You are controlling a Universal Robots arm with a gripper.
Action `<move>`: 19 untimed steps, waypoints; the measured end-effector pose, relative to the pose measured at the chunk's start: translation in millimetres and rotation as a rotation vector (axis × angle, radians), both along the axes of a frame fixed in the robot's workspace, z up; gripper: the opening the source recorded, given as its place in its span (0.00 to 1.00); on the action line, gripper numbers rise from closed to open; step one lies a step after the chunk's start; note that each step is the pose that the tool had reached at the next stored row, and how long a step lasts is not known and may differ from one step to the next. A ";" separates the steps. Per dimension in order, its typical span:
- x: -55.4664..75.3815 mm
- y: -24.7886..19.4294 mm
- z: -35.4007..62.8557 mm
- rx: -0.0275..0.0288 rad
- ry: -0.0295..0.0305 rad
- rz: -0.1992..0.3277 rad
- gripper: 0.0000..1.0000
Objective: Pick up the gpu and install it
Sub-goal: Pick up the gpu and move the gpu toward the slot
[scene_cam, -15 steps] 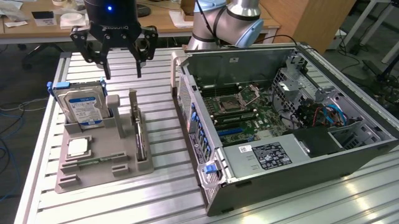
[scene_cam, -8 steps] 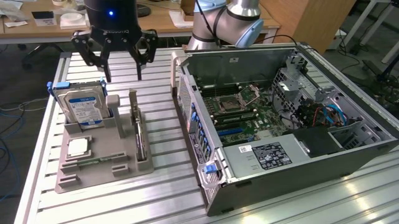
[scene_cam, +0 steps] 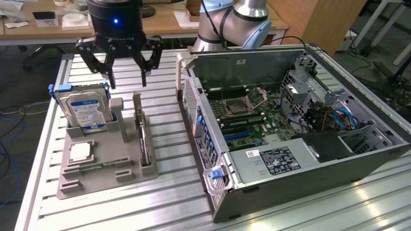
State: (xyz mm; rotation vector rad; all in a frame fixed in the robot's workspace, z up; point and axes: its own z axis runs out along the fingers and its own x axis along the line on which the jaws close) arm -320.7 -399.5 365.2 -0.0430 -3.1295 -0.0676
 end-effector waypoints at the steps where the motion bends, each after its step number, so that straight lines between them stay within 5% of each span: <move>1: 0.0 0.0 -1.0 -0.0001 0.0000 0.000 0.65; 19: 0.1 -4.0 -21.3 0.0003 0.0000 0.004 0.65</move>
